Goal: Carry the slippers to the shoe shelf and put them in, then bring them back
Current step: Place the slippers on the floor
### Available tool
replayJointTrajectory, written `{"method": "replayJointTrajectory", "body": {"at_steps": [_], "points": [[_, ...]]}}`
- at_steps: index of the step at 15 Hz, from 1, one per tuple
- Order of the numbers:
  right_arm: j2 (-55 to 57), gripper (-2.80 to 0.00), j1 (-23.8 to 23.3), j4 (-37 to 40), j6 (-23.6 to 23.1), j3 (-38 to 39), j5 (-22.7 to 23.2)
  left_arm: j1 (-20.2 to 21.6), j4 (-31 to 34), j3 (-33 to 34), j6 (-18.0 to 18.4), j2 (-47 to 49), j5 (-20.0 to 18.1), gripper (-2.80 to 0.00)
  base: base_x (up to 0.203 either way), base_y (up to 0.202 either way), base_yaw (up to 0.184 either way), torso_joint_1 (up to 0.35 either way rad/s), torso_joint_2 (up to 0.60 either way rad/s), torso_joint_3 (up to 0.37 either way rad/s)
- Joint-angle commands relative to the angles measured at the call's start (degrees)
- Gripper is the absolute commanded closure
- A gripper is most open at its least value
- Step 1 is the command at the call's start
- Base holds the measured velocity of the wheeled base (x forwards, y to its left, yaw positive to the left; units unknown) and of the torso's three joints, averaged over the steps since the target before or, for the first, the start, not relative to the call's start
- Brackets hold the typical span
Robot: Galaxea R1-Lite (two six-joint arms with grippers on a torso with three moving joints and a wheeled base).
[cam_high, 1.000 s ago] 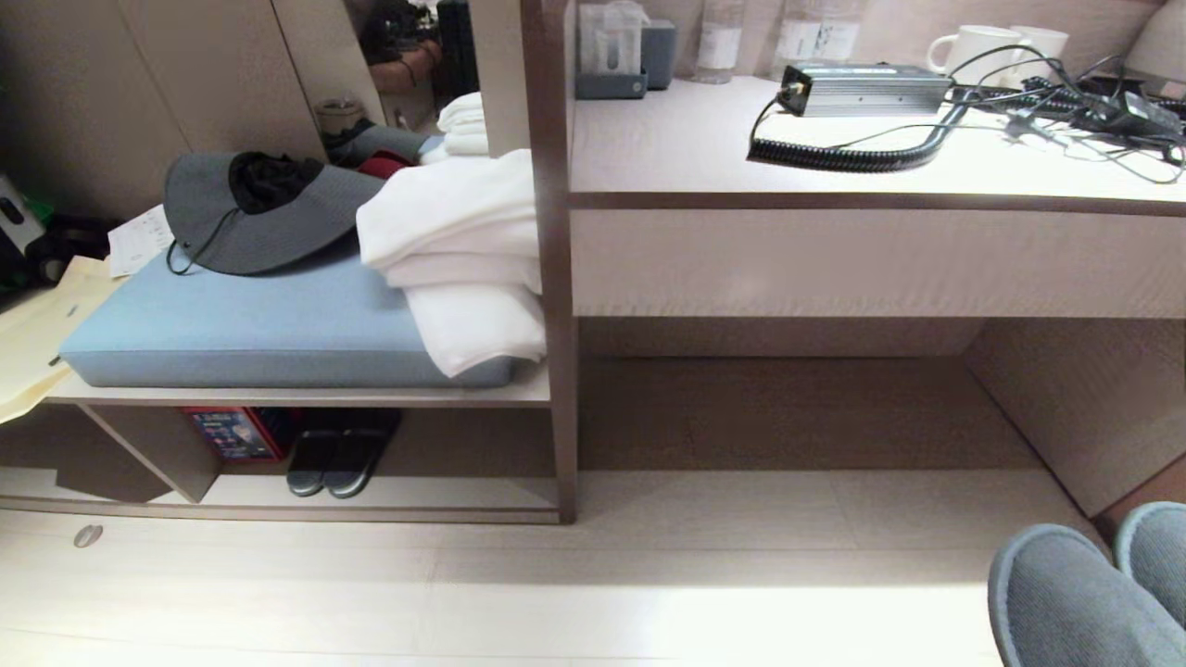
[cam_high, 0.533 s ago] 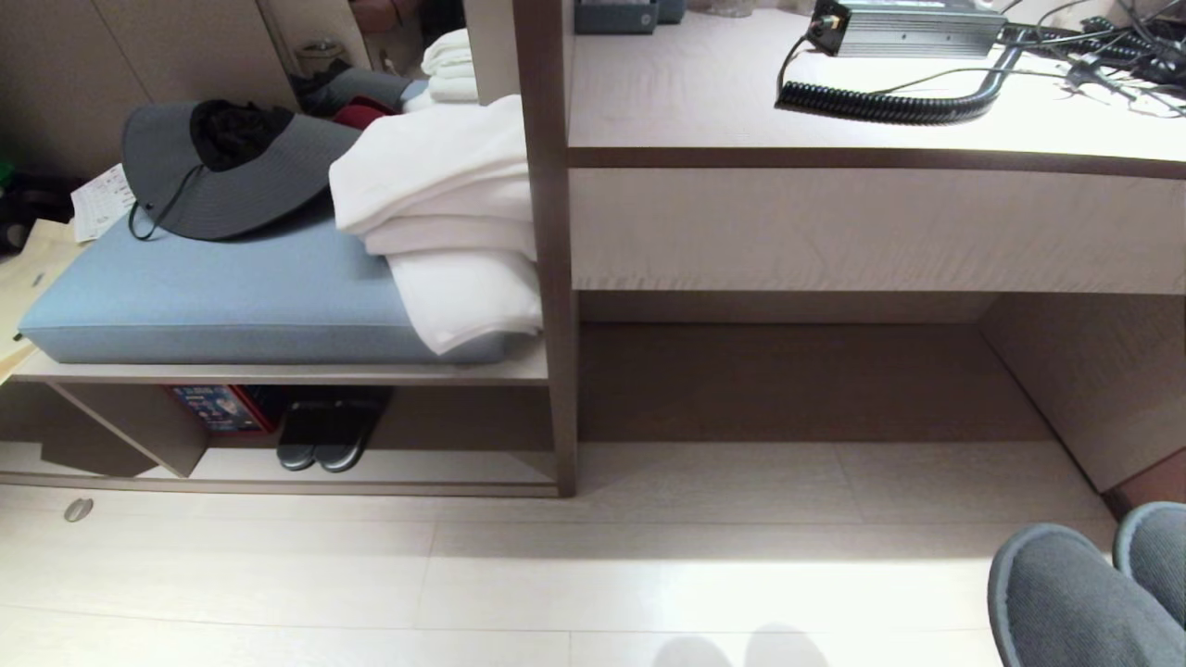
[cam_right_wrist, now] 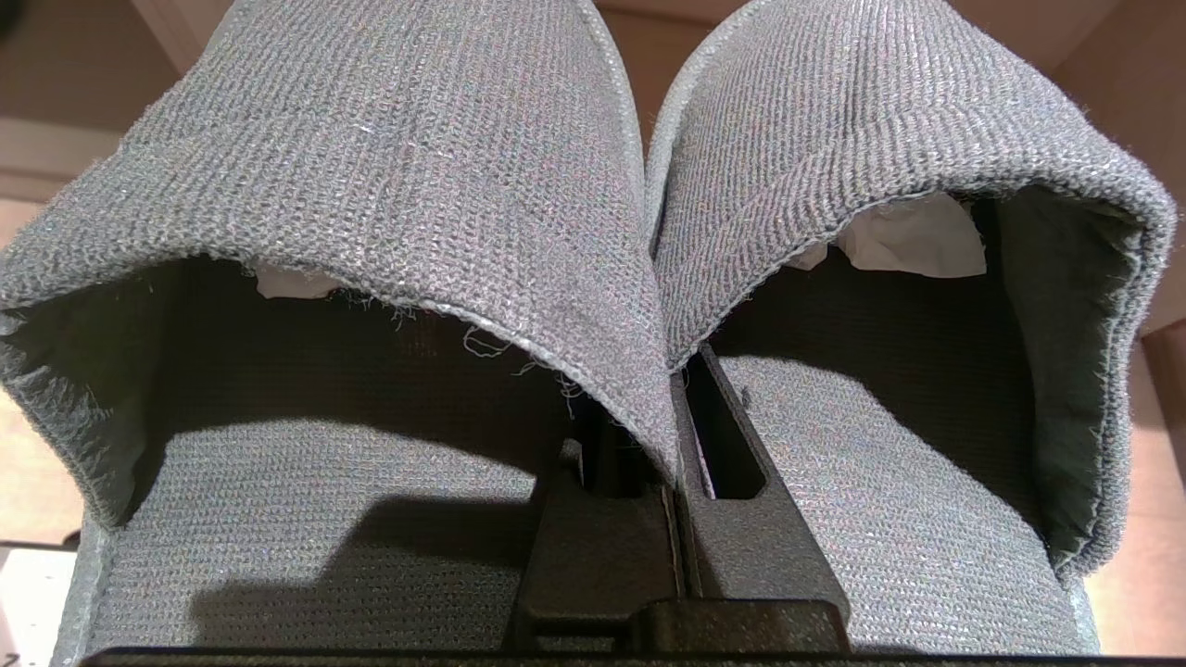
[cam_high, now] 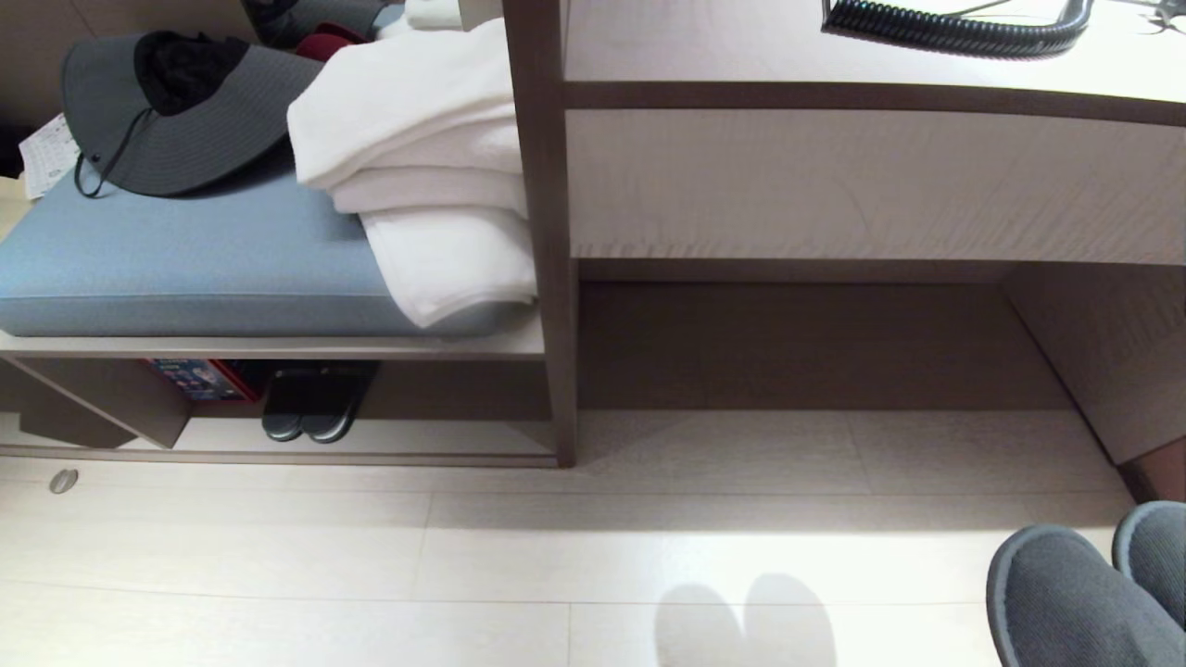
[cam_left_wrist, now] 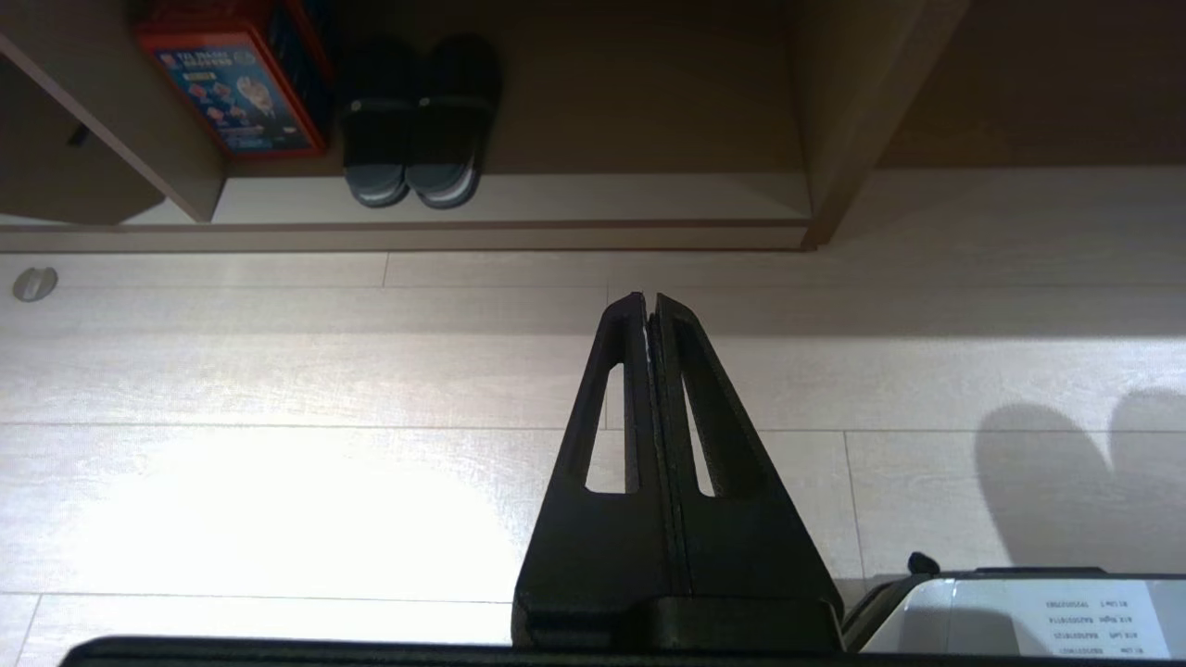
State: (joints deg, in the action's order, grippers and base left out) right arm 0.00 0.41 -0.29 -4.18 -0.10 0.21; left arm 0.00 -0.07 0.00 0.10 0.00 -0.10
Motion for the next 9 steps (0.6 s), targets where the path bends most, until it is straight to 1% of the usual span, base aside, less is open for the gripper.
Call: {"method": "replayJointTrajectory", "body": {"at_steps": [1, 3, 6, 9], "points": [[0.09, 0.00, 0.02, -0.06, -0.04, 0.01, 0.06, 0.00, -0.01, 0.00, -0.01, 0.00, 0.01, 0.00, 0.000, 0.000, 0.000, -0.007, 0.00, -0.193], [0.02, 0.00, 0.02, 0.28, 0.61, 0.07, -0.16, 0.00, -0.01, 0.00, -0.01, 0.00, 0.01, 0.00, 0.000, 0.000, 0.000, 0.002, 0.00, -0.200], [-0.09, 0.00, 0.02, 0.12, 4.42, 0.10, -0.46, 0.00, -0.01, 0.00, 0.08, 0.00, -0.08, 0.00, 0.000, 0.000, 0.000, 0.003, 0.00, -0.203], [-0.09, 0.00, 0.02, 0.12, 4.53, 0.10, -0.47, 0.00, -0.01, 0.00, 0.17, 0.00, -0.08, 0.00, 0.000, 0.000, 0.000, 0.006, 0.00, -0.193]]}}
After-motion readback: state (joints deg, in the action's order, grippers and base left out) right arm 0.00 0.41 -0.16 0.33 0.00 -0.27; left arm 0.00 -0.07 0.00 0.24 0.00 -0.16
